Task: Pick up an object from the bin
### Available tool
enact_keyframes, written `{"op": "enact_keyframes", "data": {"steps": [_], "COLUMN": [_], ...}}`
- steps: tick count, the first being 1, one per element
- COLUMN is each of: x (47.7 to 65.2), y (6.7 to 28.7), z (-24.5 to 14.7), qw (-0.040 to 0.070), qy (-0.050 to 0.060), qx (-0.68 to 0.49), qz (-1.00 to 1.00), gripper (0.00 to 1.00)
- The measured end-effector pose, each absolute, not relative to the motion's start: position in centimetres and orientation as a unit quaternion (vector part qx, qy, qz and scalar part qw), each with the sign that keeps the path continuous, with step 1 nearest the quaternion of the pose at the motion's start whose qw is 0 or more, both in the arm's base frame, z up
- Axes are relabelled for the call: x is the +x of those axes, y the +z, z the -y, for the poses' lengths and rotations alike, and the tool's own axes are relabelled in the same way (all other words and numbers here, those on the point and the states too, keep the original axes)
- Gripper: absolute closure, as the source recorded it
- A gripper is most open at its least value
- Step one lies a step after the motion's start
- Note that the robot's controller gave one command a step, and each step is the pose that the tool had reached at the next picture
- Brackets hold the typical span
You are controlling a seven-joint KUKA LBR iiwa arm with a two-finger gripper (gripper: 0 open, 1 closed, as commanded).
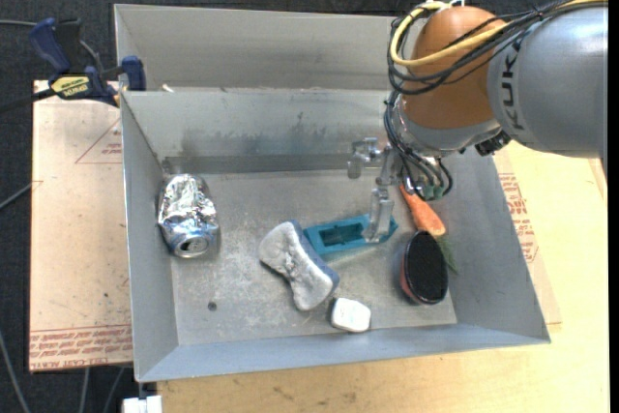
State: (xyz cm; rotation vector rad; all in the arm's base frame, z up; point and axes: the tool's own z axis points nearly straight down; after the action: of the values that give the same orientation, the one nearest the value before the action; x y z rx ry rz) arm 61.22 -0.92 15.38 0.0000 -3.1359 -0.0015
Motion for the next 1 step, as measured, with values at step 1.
{"op": "enact_keyframes", "data": {"steps": [1], "x": [61.27], "y": [15.66], "z": [0.93], "qw": [0.001], "qy": [0.0], "qx": [0.0], "qz": [1.0], "gripper": [0.0]}}
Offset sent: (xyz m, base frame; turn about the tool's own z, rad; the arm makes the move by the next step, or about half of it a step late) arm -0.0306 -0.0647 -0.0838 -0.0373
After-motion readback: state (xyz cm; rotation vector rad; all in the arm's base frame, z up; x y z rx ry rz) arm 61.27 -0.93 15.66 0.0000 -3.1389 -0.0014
